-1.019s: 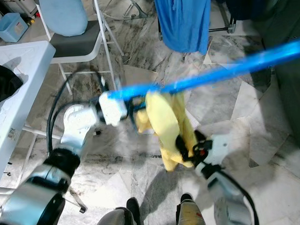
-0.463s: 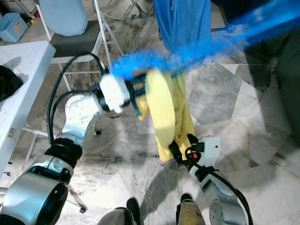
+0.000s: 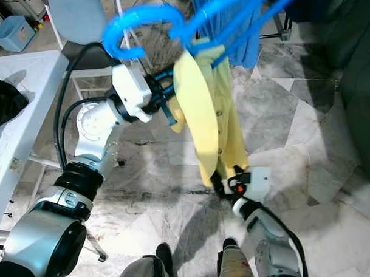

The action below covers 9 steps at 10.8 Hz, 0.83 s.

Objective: Hang hanger

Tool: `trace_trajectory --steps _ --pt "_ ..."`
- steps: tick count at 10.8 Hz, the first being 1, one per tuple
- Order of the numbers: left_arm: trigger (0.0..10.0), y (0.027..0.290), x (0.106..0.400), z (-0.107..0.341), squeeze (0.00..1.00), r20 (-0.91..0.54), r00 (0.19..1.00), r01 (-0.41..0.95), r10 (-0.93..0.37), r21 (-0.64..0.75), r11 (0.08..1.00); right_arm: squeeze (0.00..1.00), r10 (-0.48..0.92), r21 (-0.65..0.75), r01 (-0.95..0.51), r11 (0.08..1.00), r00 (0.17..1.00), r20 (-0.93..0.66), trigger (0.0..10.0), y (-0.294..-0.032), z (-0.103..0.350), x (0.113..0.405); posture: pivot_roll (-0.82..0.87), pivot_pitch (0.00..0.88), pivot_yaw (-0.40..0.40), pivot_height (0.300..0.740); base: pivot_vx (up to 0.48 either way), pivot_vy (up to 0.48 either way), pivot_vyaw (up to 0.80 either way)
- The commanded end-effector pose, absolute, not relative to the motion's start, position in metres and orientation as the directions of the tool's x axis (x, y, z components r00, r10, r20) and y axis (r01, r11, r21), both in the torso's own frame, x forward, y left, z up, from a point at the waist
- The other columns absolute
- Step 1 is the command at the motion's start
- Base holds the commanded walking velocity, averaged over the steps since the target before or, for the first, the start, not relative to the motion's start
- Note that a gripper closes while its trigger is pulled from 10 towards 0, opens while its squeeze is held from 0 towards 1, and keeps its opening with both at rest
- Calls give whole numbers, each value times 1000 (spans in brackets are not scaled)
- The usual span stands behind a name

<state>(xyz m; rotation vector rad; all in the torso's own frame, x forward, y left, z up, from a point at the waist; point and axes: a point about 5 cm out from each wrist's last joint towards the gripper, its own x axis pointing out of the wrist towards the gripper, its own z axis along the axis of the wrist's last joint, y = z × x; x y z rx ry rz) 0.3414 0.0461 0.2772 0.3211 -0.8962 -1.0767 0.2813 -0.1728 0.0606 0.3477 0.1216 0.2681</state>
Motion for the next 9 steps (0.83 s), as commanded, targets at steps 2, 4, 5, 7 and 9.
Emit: trace_trajectory --steps 2,4,5,7,9 --pt "0 50 335 299 0 552 125 611 -824 611 503 0 233 403 -177 898 968 -95 10000 -175 52 282 -179 306 191 740 0 0 0" --pt "0 47 332 299 0 555 108 627 -825 606 489 0 208 413 -163 896 976 -65 0 -177 59 292 -177 309 195 740 0 0 0" --pt "0 46 329 299 0 555 103 641 -825 598 482 0 197 423 -161 892 980 -41 0 -179 64 297 -176 311 196 740 0 0 0" --pt "0 45 328 296 0 549 106 653 -829 591 475 0 148 415 -123 901 989 -28 0 -184 64 297 -178 313 194 740 0 0 0" --pt "0 46 330 291 0 538 121 658 -834 586 473 0 85 416 -70 907 996 -19 0 -196 63 291 -182 314 193 740 0 0 0"
